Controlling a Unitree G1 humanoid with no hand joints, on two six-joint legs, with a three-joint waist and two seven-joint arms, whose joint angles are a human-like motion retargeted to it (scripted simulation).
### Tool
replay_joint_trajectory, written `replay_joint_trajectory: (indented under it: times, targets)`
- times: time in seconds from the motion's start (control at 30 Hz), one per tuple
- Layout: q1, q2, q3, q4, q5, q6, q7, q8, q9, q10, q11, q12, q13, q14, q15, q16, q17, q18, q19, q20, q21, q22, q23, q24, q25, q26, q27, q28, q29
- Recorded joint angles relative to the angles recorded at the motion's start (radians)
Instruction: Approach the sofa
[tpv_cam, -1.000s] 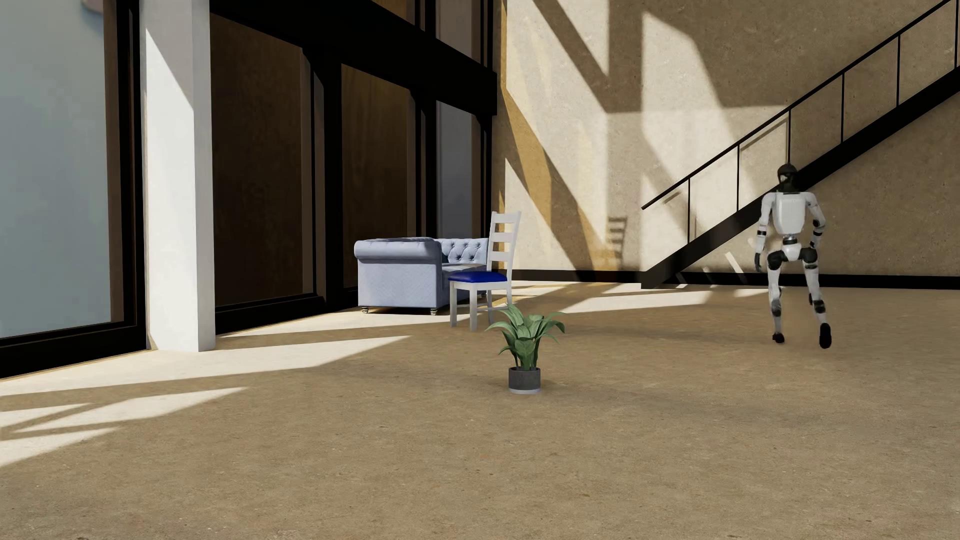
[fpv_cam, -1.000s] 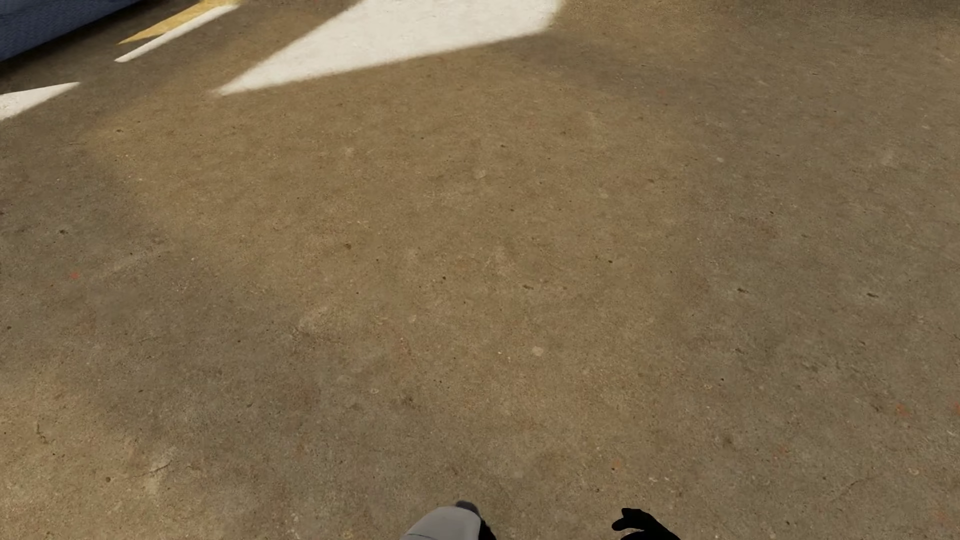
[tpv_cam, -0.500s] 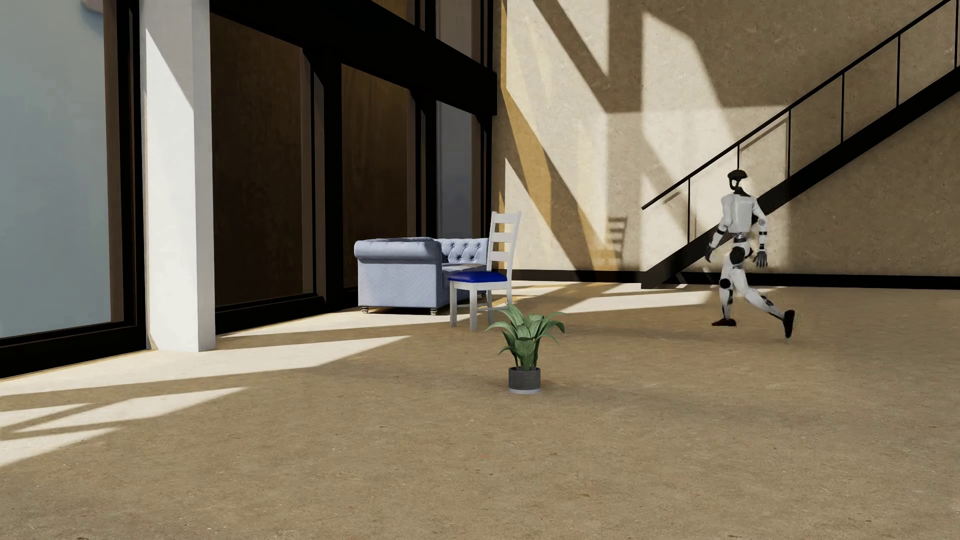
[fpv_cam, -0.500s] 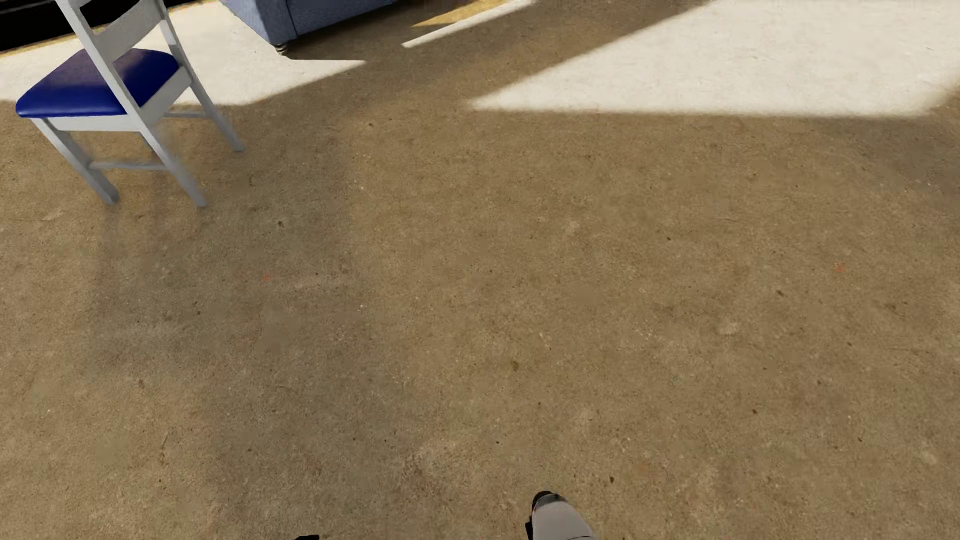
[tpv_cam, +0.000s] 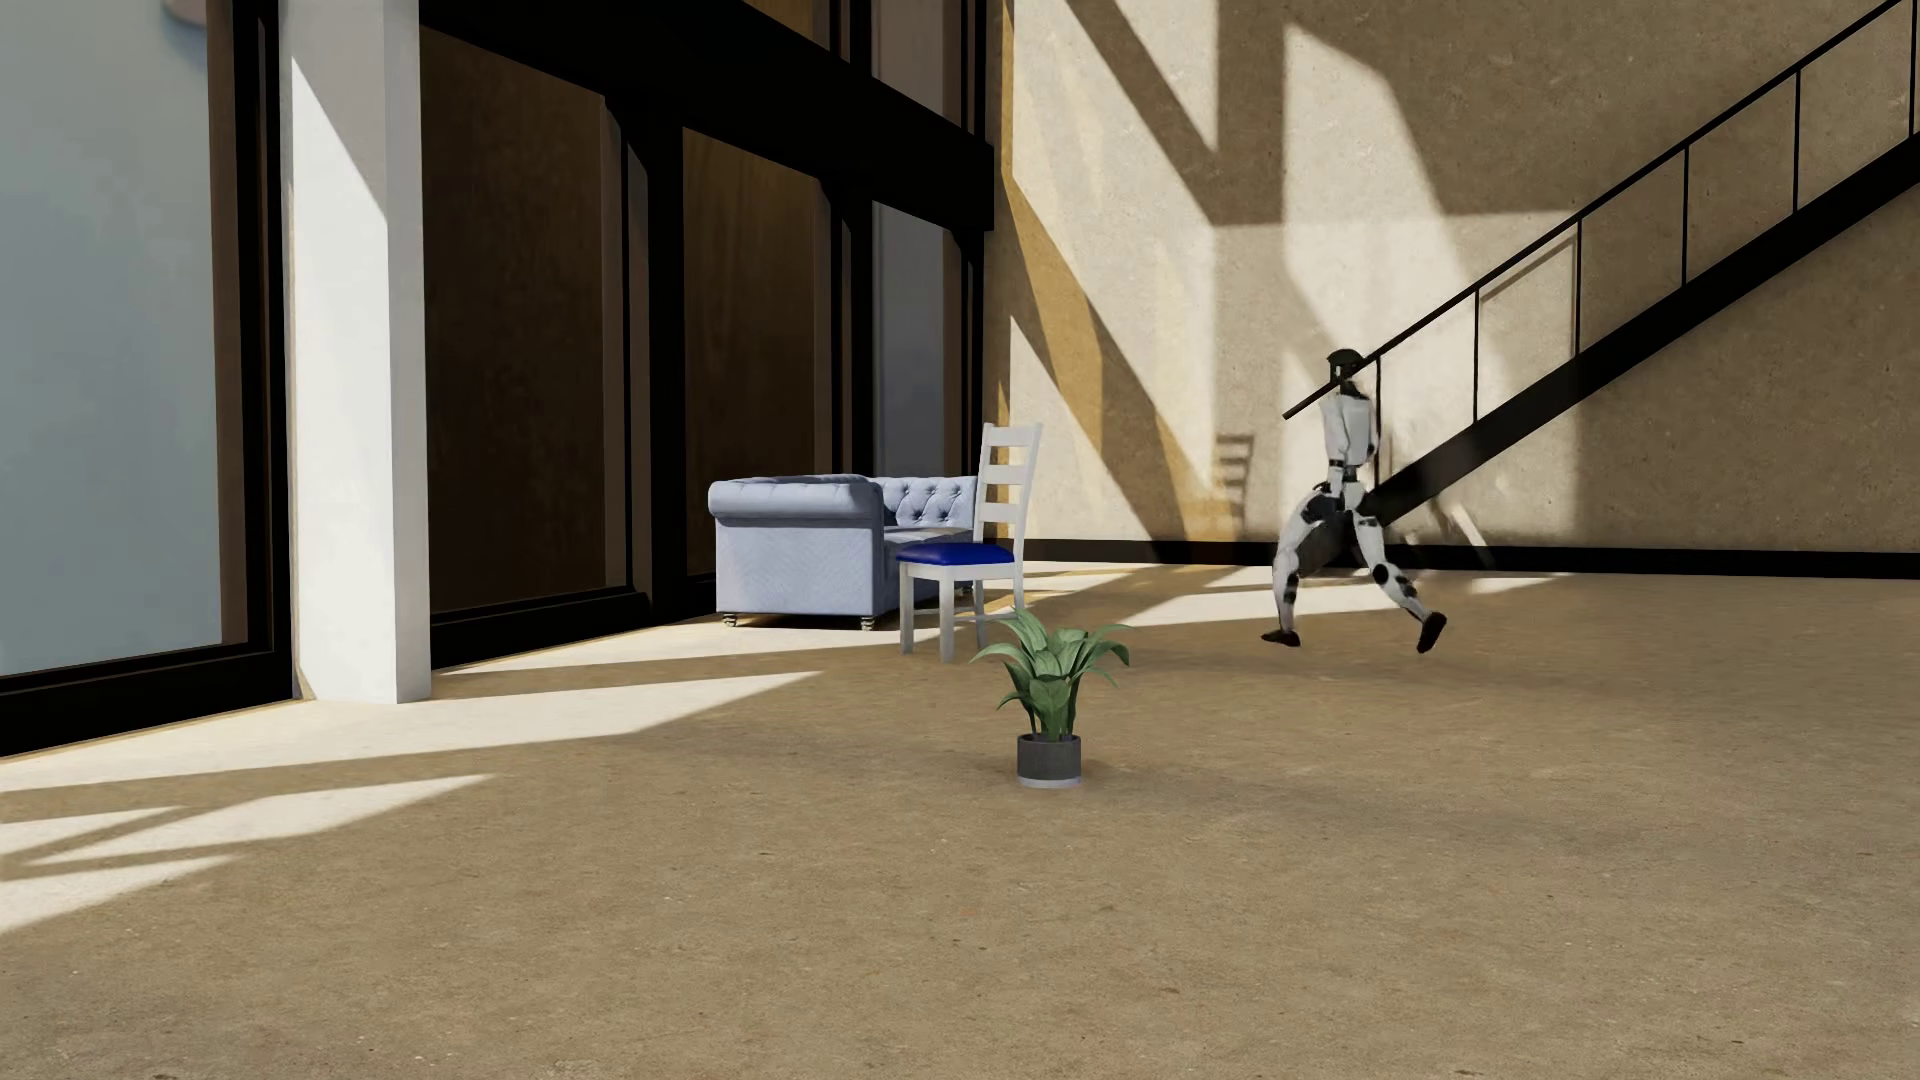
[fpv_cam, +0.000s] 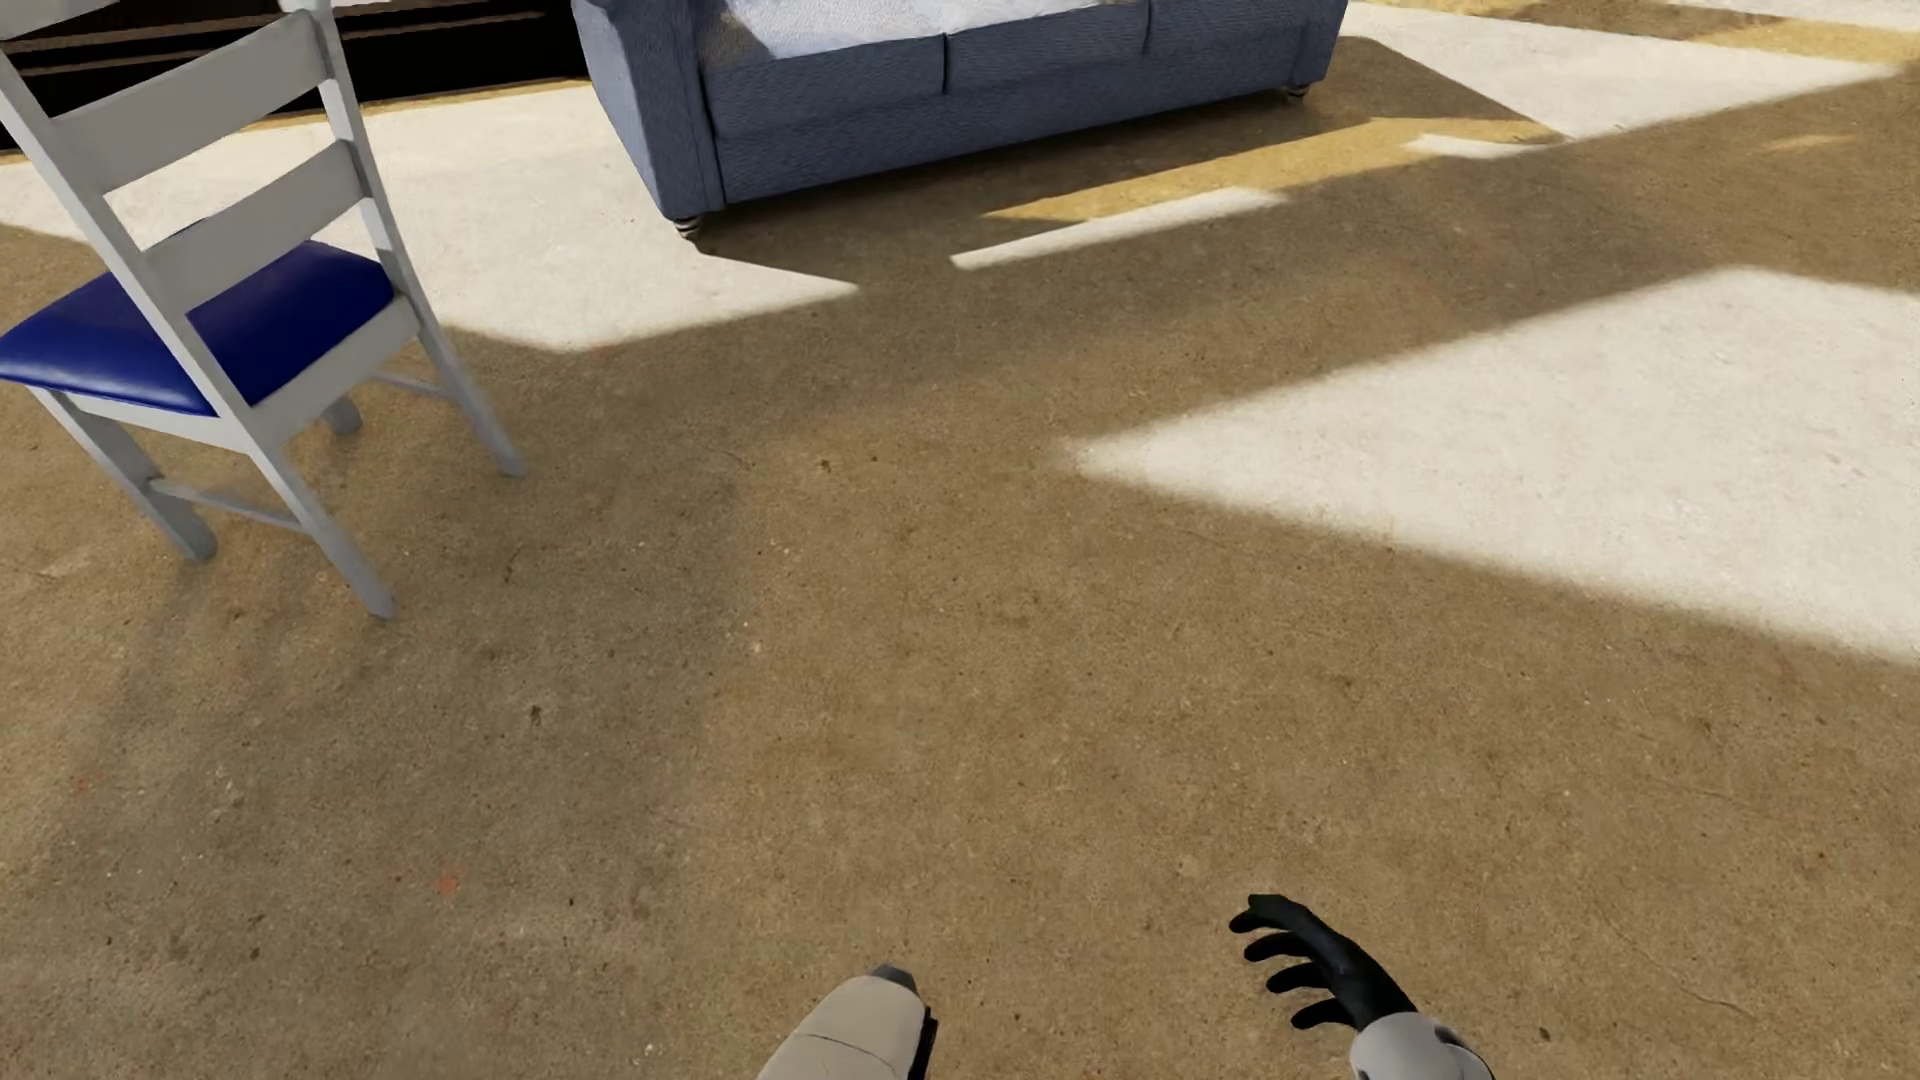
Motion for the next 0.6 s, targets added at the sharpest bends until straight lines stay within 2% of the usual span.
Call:
replay_joint_trajectory:
  times: [0.03, 0.07, 0.1, 0.13, 0.17, 0.2, 0.27, 0.3, 0.33, 0.37, 0.4, 0.43, 0.47, 0.5, 0.53, 0.57, 0.6]
  targets:
    - [0.009, -0.056, -0.03, -0.043, -0.024, -0.03, 0.0, 0.0, -0.002, 0.109, 0.192, -0.008, 0.034, 0.023, 0.204, -0.006, 0.031, 0.0, 0.0, -0.023, 0.005, 0.041, 0.028, 0.0, 0.0, 0.0, 0.0, 0.0, 0.0]
    - [0.101, -0.134, -0.071, -0.109, -0.033, -0.045, 0.0, 0.0, 0.033, 0.128, 0.432, -0.02, 0.075, -0.019, 0.345, -0.013, 0.041, 0.0, 0.0, -0.012, 0.018, 0.036, 0.039, 0.0, 0.0, 0.0, 0.0, 0.0, 0.0]
    - [0.183, -0.236, -0.119, -0.146, -0.02, -0.044, 0.0, 0.0, 0.052, 0.122, 0.644, -0.03, 0.092, -0.061, 0.298, -0.027, 0.051, 0.0, 0.0, -0.011, 0.075, 0.011, 0.071, 0.0, 0.0, 0.0, 0.0, 0.0, 0.0]
    - [0.291, -0.364, -0.166, -0.161, 0.006, -0.038, 0.0, 0.0, 0.06, 0.064, 0.777, -0.044, 0.103, -0.077, 0.198, -0.039, 0.072, 0.0, 0.0, 0.002, 0.129, -0.032, 0.139, 0.0, 0.0, 0.0, 0.0, 0.0, 0.0]
    - [0.392, -0.487, -0.229, -0.145, 0.061, -0.005, 0.0, 0.0, 0.053, -0.006, 0.785, -0.054, 0.155, -0.078, 0.165, -0.057, 0.102, 0.0, 0.0, 0.024, 0.086, -0.099, 0.179, 0.0, 0.0, 0.0, 0.0, 0.0, 0.0]
    - [0.504, -0.579, -0.299, -0.149, 0.084, 0.011, 0.0, 0.0, 0.057, -0.085, 0.68, -0.061, 0.201, -0.078, 0.202, -0.064, 0.105, 0.0, 0.0, 0.046, 0.119, -0.175, 0.217, 0.0, 0.0, 0.0, 0.0, 0.0, 0.0]
    - [0.689, -0.717, -0.421, -0.115, 0.113, 0.041, 0.0, 0.0, 0.054, -0.201, 0.255, -0.096, 0.289, -0.086, 0.356, -0.063, 0.1, 0.0, 0.0, 0.06, 0.186, -0.341, 0.283, 0.0, 0.0, 0.0, 0.0, 0.0, 0.0]
    - [0.747, -0.771, -0.465, -0.108, 0.095, 0.036, 0.0, 0.0, 0.047, -0.225, 0.041, -0.136, 0.322, -0.105, 0.305, -0.055, 0.099, 0.0, 0.0, 0.066, 0.195, -0.417, 0.312, 0.0, 0.0, 0.0, 0.0, 0.0, 0.0]
    - [0.801, -0.799, -0.5, -0.107, 0.08, 0.028, 0.0, 0.0, 0.041, -0.242, -0.127, -0.186, 0.333, -0.138, 0.05, -0.039, 0.081, 0.0, 0.0, 0.062, 0.315, -0.467, 0.348, 0.0, 0.0, 0.0, 0.0, 0.0, 0.0]
    - [0.853, -0.833, -0.541, -0.094, 0.057, 0.023, 0.0, 0.0, 0.035, -0.236, -0.162, -0.219, 0.366, -0.175, -0.219, -0.03, 0.072, 0.0, 0.0, 0.081, 0.349, -0.518, 0.358, 0.0, 0.0, 0.0, 0.0, 0.0, 0.0]
    - [0.896, -0.869, -0.583, -0.087, 0.021, 0.017, 0.0, 0.0, 0.037, -0.23, -0.15, -0.248, 0.392, -0.198, -0.294, -0.028, 0.064, 0.0, 0.0, 0.107, 0.376, -0.544, 0.367, 0.0, 0.0, 0.0, 0.0, 0.0, 0.0]
    - [0.959, -0.897, -0.608, -0.063, 0.023, 0.029, 0.0, 0.0, 0.05, -0.218, -0.151, -0.253, 0.412, -0.171, -0.196, -0.036, 0.062, 0.0, 0.0, 0.14, 0.401, -0.559, 0.393, 0.0, 0.0, 0.0, 0.0, 0.0, 0.0]
    - [0.974, -0.931, -0.628, -0.034, 0.041, 0.041, 0.0, 0.0, 0.041, -0.163, -0.105, -0.243, 0.428, -0.079, 0.034, -0.045, 0.06, 0.0, 0.0, 0.163, 0.402, -0.555, 0.405, 0.0, 0.0, 0.0, 0.0, 0.0, 0.0]
    - [0.945, -0.957, -0.62, -0.004, 0.079, 0.065, 0.0, 0.0, 0.007, -0.069, -0.057, -0.222, 0.443, 0.07, 0.273, -0.056, 0.071, 0.0, 0.0, 0.177, 0.383, -0.533, 0.431, 0.0, 0.0, 0.0, 0.0, 0.0, 0.0]
    - [0.908, -0.942, -0.585, 0.036, 0.141, 0.101, 0.0, 0.0, 0.003, 0.091, 0.022, -0.198, 0.448, 0.249, 0.36, -0.072, 0.073, 0.0, 0.0, 0.167, 0.396, -0.487, 0.446, 0.0, 0.0, 0.0, 0.0, 0.0, 0.0]
    - [0.851, -0.884, -0.54, 0.043, 0.189, 0.122, 0.0, 0.0, 0.023, 0.271, 0.081, -0.184, 0.433, 0.346, 0.339, -0.087, 0.066, 0.0, 0.0, 0.133, 0.407, -0.418, 0.443, 0.0, 0.0, 0.0, 0.0, 0.0, 0.0]
    - [0.744, -0.797, -0.506, 0.043, 0.221, 0.125, 0.0, 0.0, 0.042, 0.469, 0.074, -0.183, 0.392, 0.26, 0.291, -0.095, 0.062, 0.0, 0.0, 0.092, 0.438, -0.348, 0.426, 0.0, 0.0, 0.0, 0.0, 0.0, 0.0]
